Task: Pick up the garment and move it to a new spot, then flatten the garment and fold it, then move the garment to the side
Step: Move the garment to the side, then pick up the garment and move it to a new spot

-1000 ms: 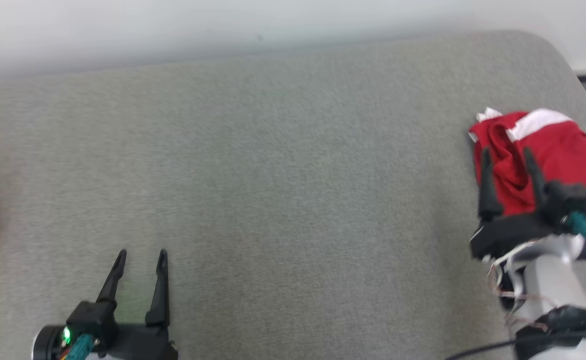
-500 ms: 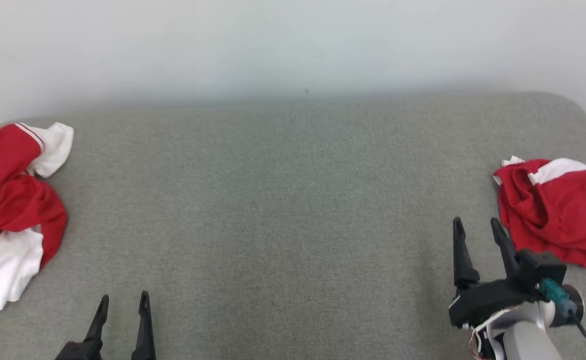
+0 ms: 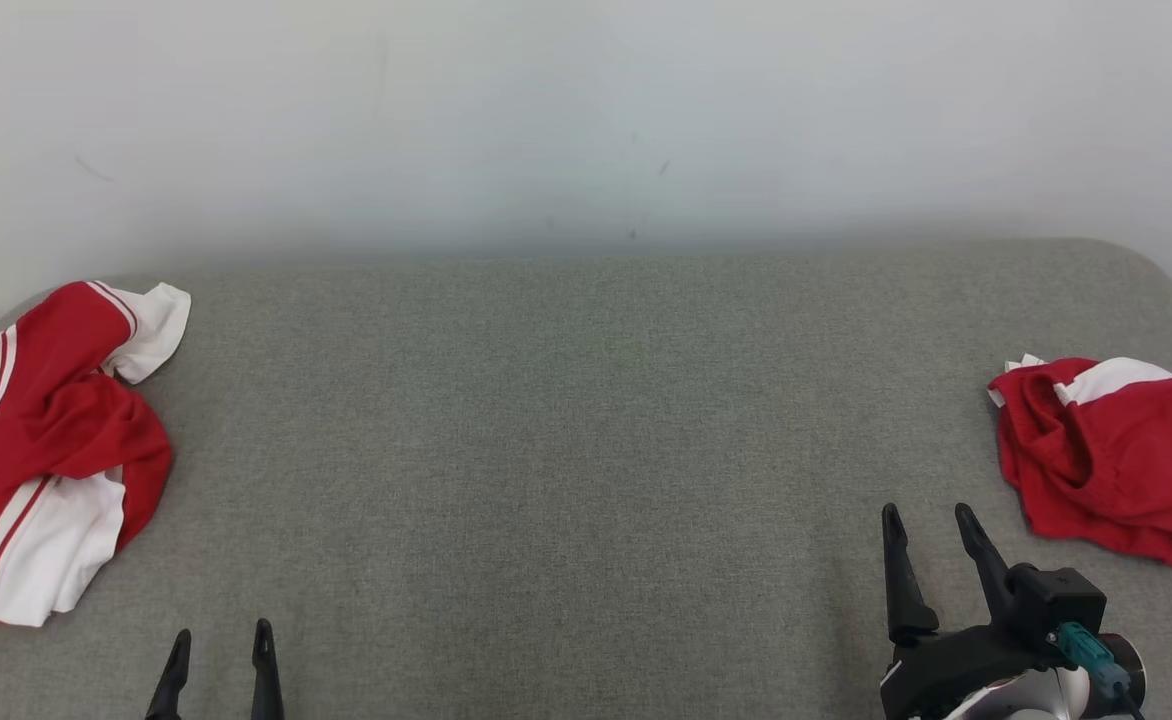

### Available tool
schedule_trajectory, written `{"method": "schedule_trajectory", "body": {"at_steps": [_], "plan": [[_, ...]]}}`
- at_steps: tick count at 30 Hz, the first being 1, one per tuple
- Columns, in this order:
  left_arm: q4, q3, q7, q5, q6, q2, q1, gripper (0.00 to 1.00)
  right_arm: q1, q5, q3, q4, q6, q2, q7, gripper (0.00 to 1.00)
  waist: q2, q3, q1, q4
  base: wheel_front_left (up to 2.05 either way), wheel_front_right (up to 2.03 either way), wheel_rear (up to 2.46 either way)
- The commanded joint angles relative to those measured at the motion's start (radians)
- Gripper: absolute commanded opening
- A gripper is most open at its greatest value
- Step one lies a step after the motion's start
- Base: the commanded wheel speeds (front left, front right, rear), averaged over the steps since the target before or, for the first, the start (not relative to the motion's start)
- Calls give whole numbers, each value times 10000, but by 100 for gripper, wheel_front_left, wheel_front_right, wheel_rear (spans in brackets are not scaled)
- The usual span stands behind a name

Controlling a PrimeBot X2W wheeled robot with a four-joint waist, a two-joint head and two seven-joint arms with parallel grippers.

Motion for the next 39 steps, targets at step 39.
{"method": "schedule_trajectory", "body": {"at_steps": [39], "plan": [[92, 572, -6, 14, 28, -4, 119, 100, -37, 10, 584, -430, 1, 115, -9, 100, 1, 561, 0, 3096, 0, 0, 0]]}}
